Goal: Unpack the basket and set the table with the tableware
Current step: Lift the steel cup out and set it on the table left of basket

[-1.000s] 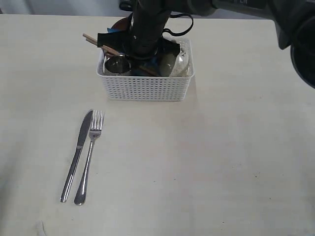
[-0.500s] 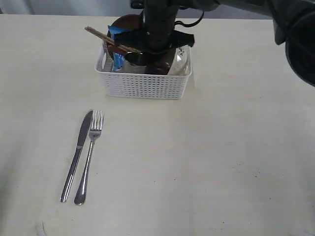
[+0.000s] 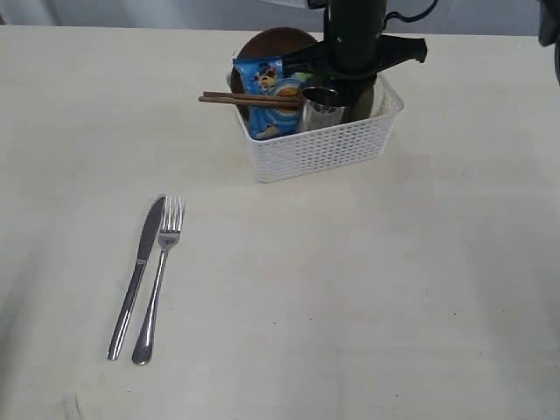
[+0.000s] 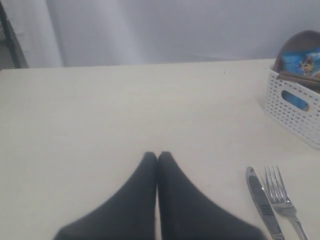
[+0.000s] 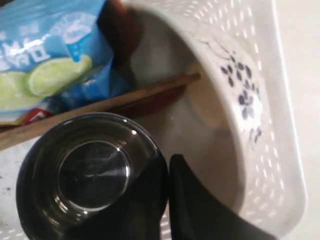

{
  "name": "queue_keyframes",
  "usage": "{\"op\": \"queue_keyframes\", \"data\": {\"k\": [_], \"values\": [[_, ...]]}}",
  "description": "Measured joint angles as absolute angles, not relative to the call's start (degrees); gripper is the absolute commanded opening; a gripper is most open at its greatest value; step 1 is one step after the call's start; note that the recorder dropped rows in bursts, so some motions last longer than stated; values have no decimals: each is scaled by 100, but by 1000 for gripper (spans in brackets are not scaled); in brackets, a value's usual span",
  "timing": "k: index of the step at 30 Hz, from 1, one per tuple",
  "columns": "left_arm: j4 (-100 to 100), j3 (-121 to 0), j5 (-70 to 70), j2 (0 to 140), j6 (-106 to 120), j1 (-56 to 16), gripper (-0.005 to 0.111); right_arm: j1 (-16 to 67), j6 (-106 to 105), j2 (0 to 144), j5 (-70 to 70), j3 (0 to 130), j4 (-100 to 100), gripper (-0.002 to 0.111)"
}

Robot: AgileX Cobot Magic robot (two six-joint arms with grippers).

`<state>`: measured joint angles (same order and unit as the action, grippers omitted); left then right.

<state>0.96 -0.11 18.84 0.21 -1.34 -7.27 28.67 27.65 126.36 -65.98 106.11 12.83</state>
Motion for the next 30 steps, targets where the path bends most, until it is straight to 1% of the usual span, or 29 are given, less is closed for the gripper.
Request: {"op": "queue_keyframes", "data": {"k": [6,19,26,30], "values": [[96,-11,1884,21,-134,-727,0,2516,2525,12562,-6887,10611,1380,0],[96,-11,1884,21,-134,-727,0,1858,2156,12004,-6915,10538,1401,0],[96,-11,1884,21,-134,-727,0,1860,1882,11583,-6965,10526,845,0],[96,-11,1884,21,-134,-727,0,2053,1736,11350,-6977,10526,611,0]]}}
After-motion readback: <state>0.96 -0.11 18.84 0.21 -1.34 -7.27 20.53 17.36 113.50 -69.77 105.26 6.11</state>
